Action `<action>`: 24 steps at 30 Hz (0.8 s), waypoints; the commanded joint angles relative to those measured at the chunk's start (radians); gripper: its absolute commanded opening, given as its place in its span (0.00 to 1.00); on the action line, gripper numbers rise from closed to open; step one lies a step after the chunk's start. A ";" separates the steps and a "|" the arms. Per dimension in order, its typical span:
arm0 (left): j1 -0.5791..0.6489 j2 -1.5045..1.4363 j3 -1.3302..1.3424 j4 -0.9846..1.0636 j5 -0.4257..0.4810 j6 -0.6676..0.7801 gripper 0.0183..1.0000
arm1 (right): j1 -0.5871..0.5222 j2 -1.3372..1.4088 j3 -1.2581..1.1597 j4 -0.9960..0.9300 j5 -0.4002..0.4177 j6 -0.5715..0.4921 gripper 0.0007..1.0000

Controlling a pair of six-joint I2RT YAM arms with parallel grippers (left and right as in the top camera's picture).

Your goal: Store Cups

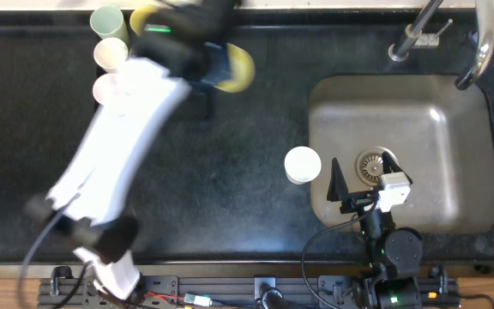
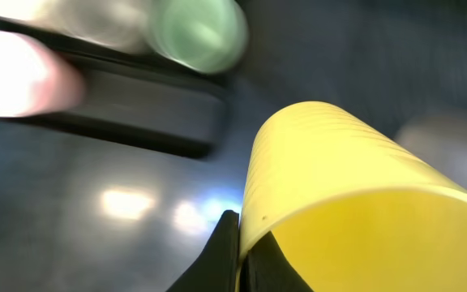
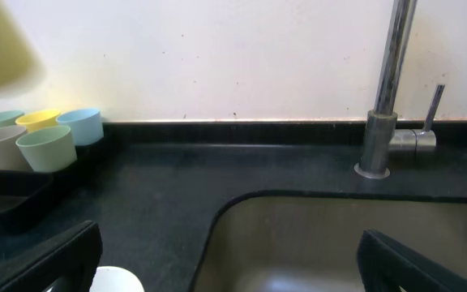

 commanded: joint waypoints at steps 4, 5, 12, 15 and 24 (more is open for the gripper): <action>0.237 -0.144 -0.181 -0.015 -0.016 0.024 0.02 | 0.006 -0.009 -0.013 0.005 -0.003 -0.003 1.00; 0.259 -0.158 -0.216 -0.009 -0.013 -0.004 0.02 | 0.006 -0.009 -0.013 0.005 -0.003 -0.003 1.00; 0.309 -0.179 -0.380 -0.013 -0.016 -0.499 0.02 | 0.006 -0.009 -0.013 0.005 -0.003 -0.003 0.99; 0.309 -0.172 -0.424 0.005 -0.013 -0.690 0.02 | 0.006 -0.009 -0.013 0.005 -0.003 -0.003 1.00; 0.304 -0.092 -0.441 0.039 0.047 -0.908 0.02 | 0.006 -0.009 -0.013 0.005 -0.003 -0.003 0.99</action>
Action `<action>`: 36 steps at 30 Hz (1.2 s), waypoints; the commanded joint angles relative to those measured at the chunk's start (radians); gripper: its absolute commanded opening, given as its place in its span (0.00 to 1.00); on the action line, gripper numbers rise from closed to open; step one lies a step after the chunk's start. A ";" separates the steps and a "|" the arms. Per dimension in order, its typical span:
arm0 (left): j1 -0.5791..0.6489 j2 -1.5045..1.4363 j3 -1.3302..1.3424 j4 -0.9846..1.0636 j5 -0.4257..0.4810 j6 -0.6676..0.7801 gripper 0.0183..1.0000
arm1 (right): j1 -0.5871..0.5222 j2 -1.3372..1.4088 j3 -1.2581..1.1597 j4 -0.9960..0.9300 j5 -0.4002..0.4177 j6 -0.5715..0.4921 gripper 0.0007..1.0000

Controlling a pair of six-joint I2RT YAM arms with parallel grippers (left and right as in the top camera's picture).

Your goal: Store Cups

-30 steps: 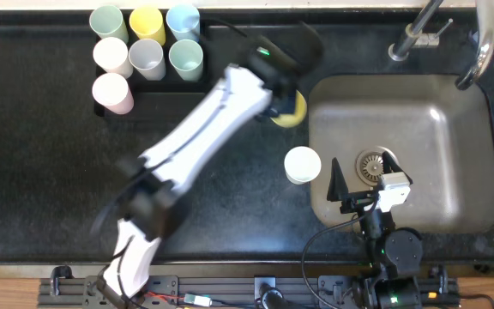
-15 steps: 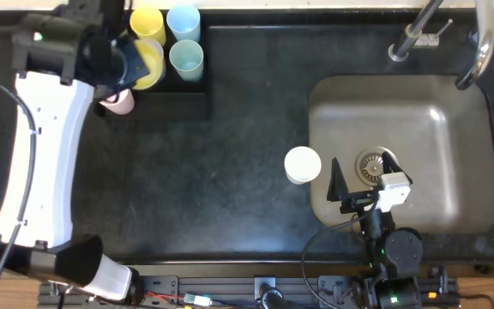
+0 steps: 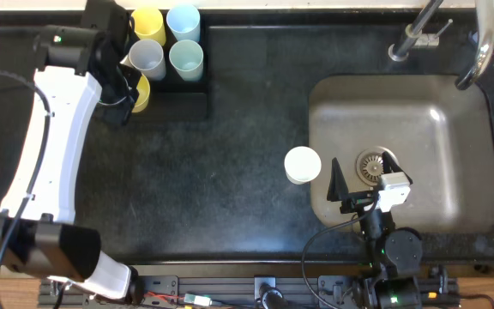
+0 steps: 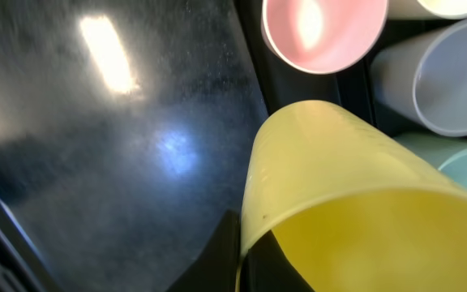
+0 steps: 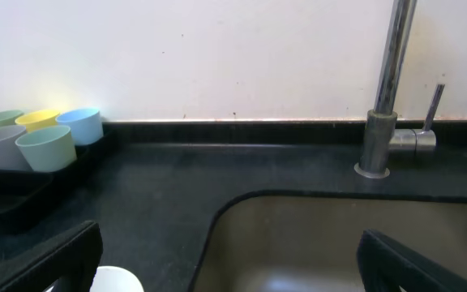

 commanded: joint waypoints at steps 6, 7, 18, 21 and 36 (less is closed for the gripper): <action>-0.008 0.094 -0.008 0.092 0.070 -0.211 0.02 | 0.006 -0.009 -0.013 0.006 -0.003 -0.004 1.00; -0.008 0.103 -0.008 0.097 0.069 -0.221 0.02 | 0.006 -0.009 -0.013 0.006 -0.003 -0.004 1.00; -0.007 0.204 -0.008 0.165 0.076 -0.229 0.02 | 0.006 -0.009 -0.013 0.006 -0.003 -0.004 1.00; -0.007 0.225 -0.008 0.193 0.076 -0.229 0.02 | 0.006 -0.009 -0.013 0.006 -0.003 -0.004 1.00; -0.006 0.272 -0.008 0.209 0.064 -0.229 0.02 | 0.006 -0.009 -0.013 0.006 -0.003 -0.004 1.00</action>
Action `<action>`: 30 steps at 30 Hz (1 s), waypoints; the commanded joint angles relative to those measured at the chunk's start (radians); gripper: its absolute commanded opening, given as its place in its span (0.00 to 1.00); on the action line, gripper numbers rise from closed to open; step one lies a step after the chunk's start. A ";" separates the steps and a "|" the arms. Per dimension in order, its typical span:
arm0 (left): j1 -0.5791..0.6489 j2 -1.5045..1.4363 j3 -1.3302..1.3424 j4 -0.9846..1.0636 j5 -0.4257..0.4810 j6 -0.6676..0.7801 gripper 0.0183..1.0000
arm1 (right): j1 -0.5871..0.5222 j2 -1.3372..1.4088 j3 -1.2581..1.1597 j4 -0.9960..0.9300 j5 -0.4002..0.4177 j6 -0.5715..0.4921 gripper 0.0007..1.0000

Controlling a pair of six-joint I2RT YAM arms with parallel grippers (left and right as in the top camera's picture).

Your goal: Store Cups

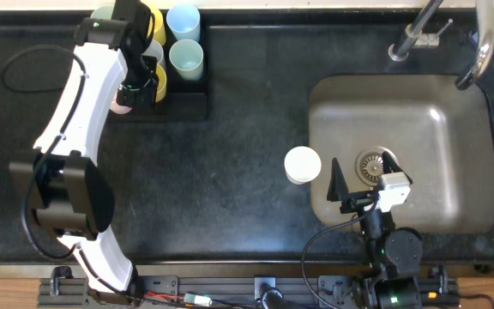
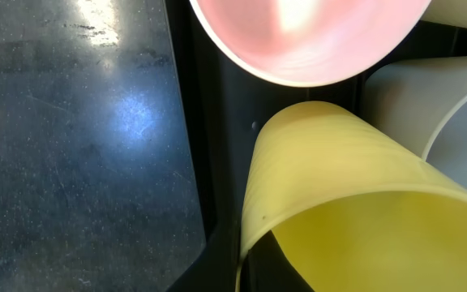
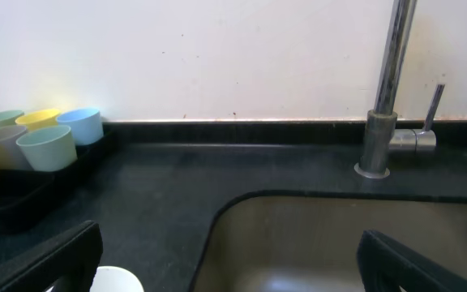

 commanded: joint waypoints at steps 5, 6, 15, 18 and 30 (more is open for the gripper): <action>-0.006 0.035 -0.006 -0.037 -0.010 -0.014 0.02 | 0.006 -0.009 -0.013 0.005 -0.003 -0.003 1.00; -0.006 0.035 -0.006 -0.041 -0.010 -0.014 0.02 | 0.006 -0.009 -0.013 0.005 -0.003 -0.003 1.00; -0.006 0.035 -0.006 -0.048 -0.031 -0.014 0.02 | 0.006 -0.009 -0.013 0.005 -0.003 -0.003 1.00; -0.006 0.037 -0.006 -0.048 -0.039 -0.014 0.02 | 0.006 -0.009 -0.013 0.005 -0.003 -0.003 1.00; 0.000 0.085 -0.006 -0.032 -0.042 -0.014 0.03 | 0.006 -0.009 -0.013 0.005 -0.003 -0.003 0.99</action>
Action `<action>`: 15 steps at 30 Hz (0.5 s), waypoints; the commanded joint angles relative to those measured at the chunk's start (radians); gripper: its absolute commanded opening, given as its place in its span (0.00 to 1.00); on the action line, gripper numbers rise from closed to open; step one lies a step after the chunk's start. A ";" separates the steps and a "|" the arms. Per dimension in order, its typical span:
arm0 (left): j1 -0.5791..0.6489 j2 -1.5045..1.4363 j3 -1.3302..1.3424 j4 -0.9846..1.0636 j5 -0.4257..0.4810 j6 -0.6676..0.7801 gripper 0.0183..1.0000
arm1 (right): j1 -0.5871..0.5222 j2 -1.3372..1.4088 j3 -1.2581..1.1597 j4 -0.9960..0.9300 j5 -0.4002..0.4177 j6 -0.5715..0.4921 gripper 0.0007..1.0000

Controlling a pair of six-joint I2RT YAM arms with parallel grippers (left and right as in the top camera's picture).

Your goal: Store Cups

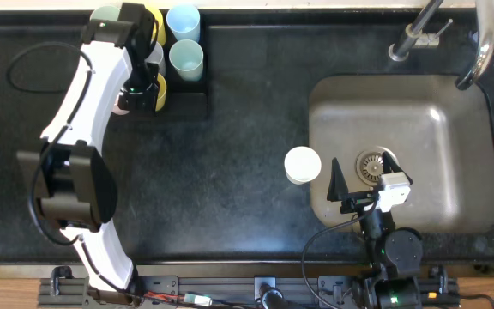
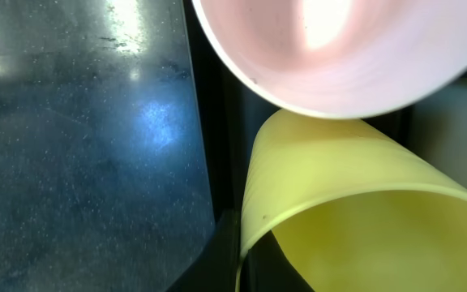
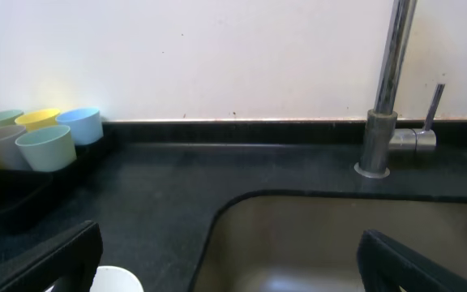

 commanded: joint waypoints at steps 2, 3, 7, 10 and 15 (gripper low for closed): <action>0.000 0.034 -0.004 -0.002 -0.020 -0.013 0.06 | 0.006 -0.009 -0.013 0.006 -0.003 -0.003 1.00; 0.000 0.035 -0.004 -0.002 -0.021 -0.014 0.07 | 0.006 -0.009 -0.013 0.006 -0.003 -0.003 1.00; 0.000 0.035 -0.004 -0.002 -0.023 -0.013 0.13 | 0.006 -0.009 -0.013 0.006 -0.003 -0.003 1.00; 0.000 0.035 -0.004 -0.002 -0.023 -0.014 0.25 | 0.006 -0.009 -0.013 0.006 -0.003 -0.003 1.00; 0.000 0.008 -0.004 -0.004 -0.031 -0.014 0.45 | 0.006 -0.009 -0.013 0.006 -0.003 -0.003 1.00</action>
